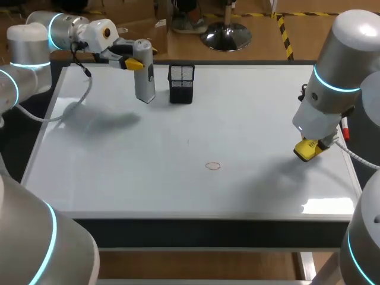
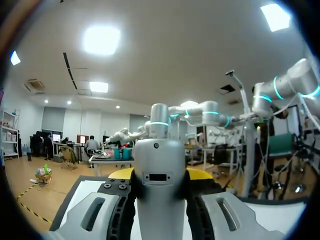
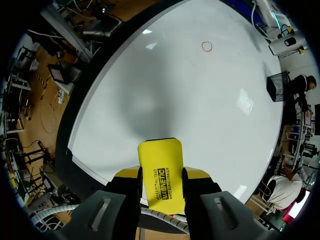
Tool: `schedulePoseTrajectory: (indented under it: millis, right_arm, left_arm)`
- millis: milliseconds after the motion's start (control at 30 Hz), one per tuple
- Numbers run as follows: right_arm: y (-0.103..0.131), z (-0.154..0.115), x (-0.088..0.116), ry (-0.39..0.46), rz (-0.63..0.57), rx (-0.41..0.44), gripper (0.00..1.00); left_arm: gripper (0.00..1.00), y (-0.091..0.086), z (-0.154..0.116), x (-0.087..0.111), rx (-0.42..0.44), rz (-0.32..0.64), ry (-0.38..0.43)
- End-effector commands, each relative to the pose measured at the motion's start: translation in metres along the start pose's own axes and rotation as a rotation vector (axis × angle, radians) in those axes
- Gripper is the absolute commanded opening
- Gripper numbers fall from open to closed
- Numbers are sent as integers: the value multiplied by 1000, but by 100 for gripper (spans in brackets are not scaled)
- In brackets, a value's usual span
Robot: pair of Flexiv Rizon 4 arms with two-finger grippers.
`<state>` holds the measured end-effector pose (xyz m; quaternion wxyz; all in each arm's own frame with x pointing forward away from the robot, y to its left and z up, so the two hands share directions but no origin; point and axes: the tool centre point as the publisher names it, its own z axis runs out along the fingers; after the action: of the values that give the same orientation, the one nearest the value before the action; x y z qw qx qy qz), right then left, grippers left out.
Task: Pick up the inspection probe, press it on each red-marked spot on the whiteboard one by one, put down the probe, pick up the eraser, and wipe off all the red marks.
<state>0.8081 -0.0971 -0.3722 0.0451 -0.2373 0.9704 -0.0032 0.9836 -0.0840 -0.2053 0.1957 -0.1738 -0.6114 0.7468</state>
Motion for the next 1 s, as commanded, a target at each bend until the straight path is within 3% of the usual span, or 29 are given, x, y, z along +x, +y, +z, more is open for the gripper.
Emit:
schedulePoseTrajectory:
  millis: [33, 533, 1000]
  right_arm:
    - [0, -1, 0, 1, -1, 2, 0]
    - [0, -1, 0, 1, -1, 2, 0]
    - [88, -15, -46, 37, -284, 60, 0]
  left_arm:
    - [0, 1, -5, -5, 6, -2, 165]
    - [0, 1, -5, -5, 6, -2, 165]
    - [0, 1, -5, -5, 6, -2, 165]
